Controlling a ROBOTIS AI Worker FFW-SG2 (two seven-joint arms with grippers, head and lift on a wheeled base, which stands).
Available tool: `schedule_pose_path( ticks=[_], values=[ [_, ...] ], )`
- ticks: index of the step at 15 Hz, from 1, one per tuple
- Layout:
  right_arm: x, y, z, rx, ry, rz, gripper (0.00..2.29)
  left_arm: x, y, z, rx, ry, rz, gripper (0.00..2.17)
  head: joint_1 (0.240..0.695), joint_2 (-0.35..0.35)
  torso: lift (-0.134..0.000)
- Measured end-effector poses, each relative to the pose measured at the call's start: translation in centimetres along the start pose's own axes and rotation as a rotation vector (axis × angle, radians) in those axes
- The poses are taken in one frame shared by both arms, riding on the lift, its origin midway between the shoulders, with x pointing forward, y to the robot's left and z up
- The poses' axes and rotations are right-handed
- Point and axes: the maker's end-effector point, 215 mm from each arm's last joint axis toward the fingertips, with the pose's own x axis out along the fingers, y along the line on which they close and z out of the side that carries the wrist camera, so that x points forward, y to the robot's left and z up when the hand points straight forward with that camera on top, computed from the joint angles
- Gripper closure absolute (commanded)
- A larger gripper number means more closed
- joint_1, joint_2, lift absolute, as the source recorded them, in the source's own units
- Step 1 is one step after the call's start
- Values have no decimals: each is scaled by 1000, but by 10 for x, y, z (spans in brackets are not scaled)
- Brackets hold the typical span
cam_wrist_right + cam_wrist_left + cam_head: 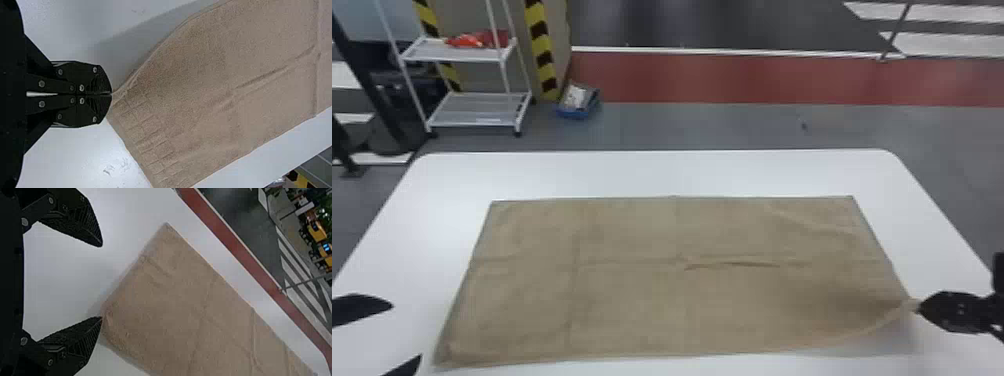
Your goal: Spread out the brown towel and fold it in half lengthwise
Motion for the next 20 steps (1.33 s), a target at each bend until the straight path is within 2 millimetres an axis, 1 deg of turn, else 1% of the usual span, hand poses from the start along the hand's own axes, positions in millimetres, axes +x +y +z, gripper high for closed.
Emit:
schedule_pose_path(
  ticks=[1, 2, 3, 5, 7, 9, 11, 16, 17, 18, 19, 20],
  values=[
    [1, 1, 0, 4, -1, 2, 1808, 8, -16, 8, 50, 1, -41, 275, 695, -132, -125],
    [1, 1, 0, 7, -1, 2, 1808, 14, -28, 13, 86, 6, -65, 275, 695, -152, -125],
    [1, 1, 0, 9, -1, 0, 1808, 20, -37, 15, 124, 20, -80, 336, 695, -166, -125],
    [-1, -1, 0, 11, -2, -3, 1808, 28, -48, 11, 169, 49, -96, 363, 695, -188, -125],
    [-2, -1, 0, 14, -3, -6, 1808, 32, -52, 1, 186, 78, -118, 363, 695, -186, -125],
    [-3, -3, -1, 17, -3, -10, 1808, 34, -55, -7, 191, 98, -136, 522, 695, -184, -125],
    [-4, -3, -1, 17, -6, -11, 1808, 36, -57, -14, 196, 115, -143, 522, 695, -179, -125],
    [-5, -4, -2, 21, -8, -13, 1808, 48, -55, -24, 199, 138, -153, 525, 695, -170, -125],
    [-5, -4, -2, 22, -8, -14, 1808, 51, -55, -25, 204, 140, -156, 707, 695, -172, -125],
    [-5, -4, -3, 25, -8, -14, 1808, 53, -55, -25, 209, 143, -160, 1021, 695, -173, -125],
    [-6, -4, -4, 27, -7, -16, 1808, 54, -55, -26, 215, 147, -163, 1183, 695, -176, -125],
    [-7, -4, -4, 29, -7, -17, 1808, 55, -54, -25, 217, 148, -162, 1264, 695, -176, -125]
  ],
)
